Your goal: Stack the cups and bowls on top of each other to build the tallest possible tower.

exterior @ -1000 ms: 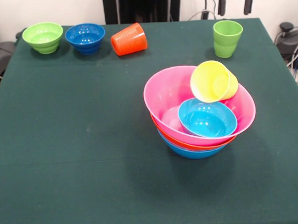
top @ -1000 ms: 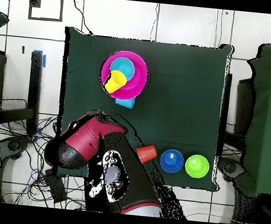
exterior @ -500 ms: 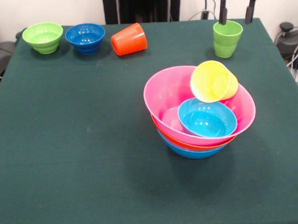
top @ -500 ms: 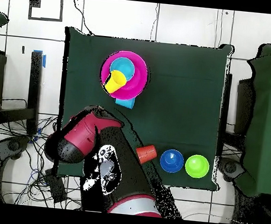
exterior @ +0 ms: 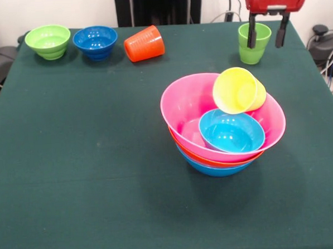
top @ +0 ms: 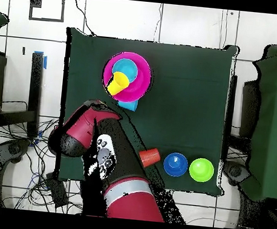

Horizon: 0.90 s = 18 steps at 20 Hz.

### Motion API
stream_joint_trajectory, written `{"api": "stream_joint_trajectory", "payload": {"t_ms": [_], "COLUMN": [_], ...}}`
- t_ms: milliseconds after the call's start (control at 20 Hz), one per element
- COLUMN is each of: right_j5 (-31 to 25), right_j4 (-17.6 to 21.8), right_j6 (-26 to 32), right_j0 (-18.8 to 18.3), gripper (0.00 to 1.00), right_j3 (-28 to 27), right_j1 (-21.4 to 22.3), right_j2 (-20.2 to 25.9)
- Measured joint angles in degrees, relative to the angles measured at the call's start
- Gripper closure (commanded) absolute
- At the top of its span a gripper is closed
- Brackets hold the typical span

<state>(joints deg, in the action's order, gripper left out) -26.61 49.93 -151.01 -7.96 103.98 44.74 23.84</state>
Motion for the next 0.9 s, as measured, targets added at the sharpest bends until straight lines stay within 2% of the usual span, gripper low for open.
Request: {"api": "stream_joint_trajectory", "payload": {"t_ms": [500, 900], "right_j5": [0.0, 0.0], "right_j4": [-0.5, -8.1], "right_j6": [0.0, 0.0], "right_j0": [-0.6, -4.4], "gripper": [0.0, 0.0], "right_j3": [-0.8, 2.7], "right_j1": [-0.8, 4.4], "right_j2": [-0.7, 1.5]}}
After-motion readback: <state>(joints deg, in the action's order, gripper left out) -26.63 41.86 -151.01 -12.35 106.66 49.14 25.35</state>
